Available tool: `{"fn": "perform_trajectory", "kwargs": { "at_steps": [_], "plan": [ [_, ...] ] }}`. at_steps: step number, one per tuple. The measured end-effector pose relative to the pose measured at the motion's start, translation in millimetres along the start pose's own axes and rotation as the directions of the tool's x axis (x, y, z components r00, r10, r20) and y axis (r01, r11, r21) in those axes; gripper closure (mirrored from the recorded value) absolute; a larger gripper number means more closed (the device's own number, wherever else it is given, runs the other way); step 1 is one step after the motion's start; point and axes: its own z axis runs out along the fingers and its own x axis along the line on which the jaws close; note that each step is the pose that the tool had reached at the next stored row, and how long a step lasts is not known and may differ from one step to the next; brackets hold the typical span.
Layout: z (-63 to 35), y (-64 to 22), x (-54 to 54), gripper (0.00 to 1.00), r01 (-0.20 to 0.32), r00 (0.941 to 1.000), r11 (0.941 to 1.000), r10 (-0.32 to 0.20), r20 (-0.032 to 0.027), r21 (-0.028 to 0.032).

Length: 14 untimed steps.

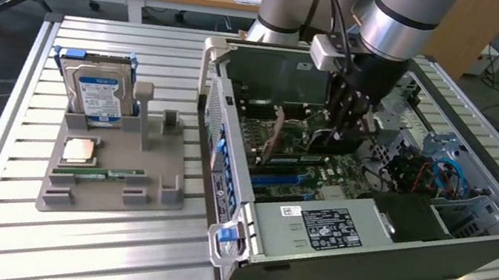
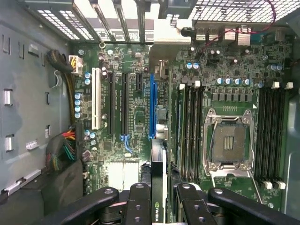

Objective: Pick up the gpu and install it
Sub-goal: 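Insert the gpu into the slot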

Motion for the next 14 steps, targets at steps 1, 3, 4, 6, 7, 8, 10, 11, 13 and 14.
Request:
{"fn": "perform_trajectory", "kwargs": {
  "at_steps": [1,3,4,6,7,8,10,11,13,14],
  "plan": [
    [1.2,0.7,0.1,0.74,0.000,1.0000,1.0000,0.000,-0.0002,0.0001],
    [3.9,1.9,0.1,0.74,0.000,1.0000,1.0000,0.000,-0.0002,0.0002],
    [5.2,2.5,0.2,0.74,0.000,1.0000,1.0000,0.000,-0.0003,0.0002],
    [7.5,3.5,0.2,0.74,0.000,1.0000,1.0000,0.000,-0.0003,0.0003],
    [8.5,4.0,0.2,0.74,0.000,1.0000,1.0000,0.000,-0.0002,0.0004],
    [9.3,4.6,0.2,0.74,0.000,1.0000,1.0000,0.000,-0.0002,0.0004],
    [10.4,5.0,0.3,0.74,0.000,1.0000,1.0000,0.000,-0.0003,0.0004],
    [10.8,5.4,0.3,0.74,0.000,1.0000,1.0000,0.000,-0.0003,0.0004],
    [11.8,6.1,0.3,0.74,0.000,1.0000,1.0000,0.000,-0.0002,0.0005],
    [12.4,6.3,0.3,0.74,0.000,1.0000,1.0000,0.000,-0.0002,0.0005]
  ]
}}
